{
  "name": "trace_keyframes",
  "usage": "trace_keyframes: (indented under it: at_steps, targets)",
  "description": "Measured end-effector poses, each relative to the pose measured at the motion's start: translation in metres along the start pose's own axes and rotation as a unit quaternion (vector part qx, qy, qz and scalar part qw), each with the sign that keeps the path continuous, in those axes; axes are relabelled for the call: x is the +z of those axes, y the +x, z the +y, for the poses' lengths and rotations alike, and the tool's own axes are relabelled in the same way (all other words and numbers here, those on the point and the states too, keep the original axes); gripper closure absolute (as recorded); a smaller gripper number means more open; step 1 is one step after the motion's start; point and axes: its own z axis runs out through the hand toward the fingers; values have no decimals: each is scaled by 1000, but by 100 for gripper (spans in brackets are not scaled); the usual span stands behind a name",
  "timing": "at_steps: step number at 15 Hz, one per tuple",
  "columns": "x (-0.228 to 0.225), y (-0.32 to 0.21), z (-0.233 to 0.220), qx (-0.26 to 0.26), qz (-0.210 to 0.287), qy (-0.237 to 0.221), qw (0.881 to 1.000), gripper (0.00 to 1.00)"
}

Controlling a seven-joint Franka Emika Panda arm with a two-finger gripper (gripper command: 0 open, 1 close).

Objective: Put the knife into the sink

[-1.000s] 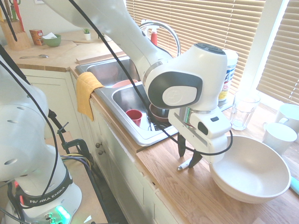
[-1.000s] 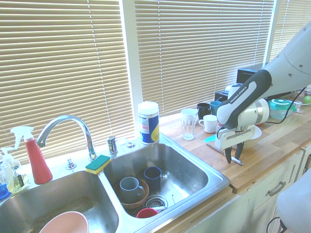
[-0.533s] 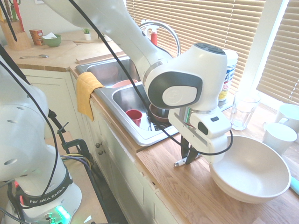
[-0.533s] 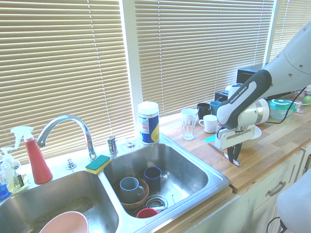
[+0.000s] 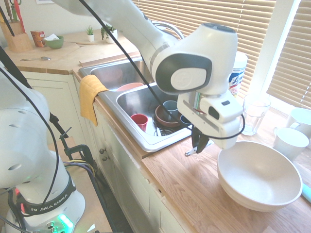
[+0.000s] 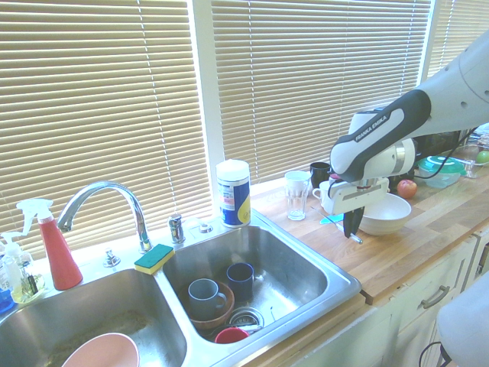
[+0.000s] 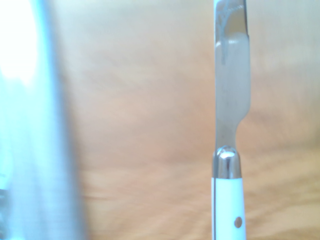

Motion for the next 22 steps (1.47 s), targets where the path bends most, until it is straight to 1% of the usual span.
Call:
trace_keyframes:
  at_steps: [1, 3, 6, 9, 11, 13, 15, 17, 20, 22]
  targets:
    - [-18, -11, -14, -11, 5, 8, 1000, 100]
    - [-36, -41, -50, -33, 13, 13, 999, 100]
    - [-29, -98, -112, -60, 17, 4, 998, 100]
    - [3, -153, -174, -68, 22, 3, 997, 100]
    - [36, -171, -205, -58, 22, 0, 998, 100]
    - [70, -177, -232, -47, 21, -6, 999, 100]
    - [102, -179, -251, -43, 14, -5, 999, 100]
    - [131, -179, -260, -40, 6, -6, 999, 100]
    - [165, -178, -258, -33, -1, -18, 999, 100]
    - [181, -178, -256, -31, -3, -24, 999, 100]
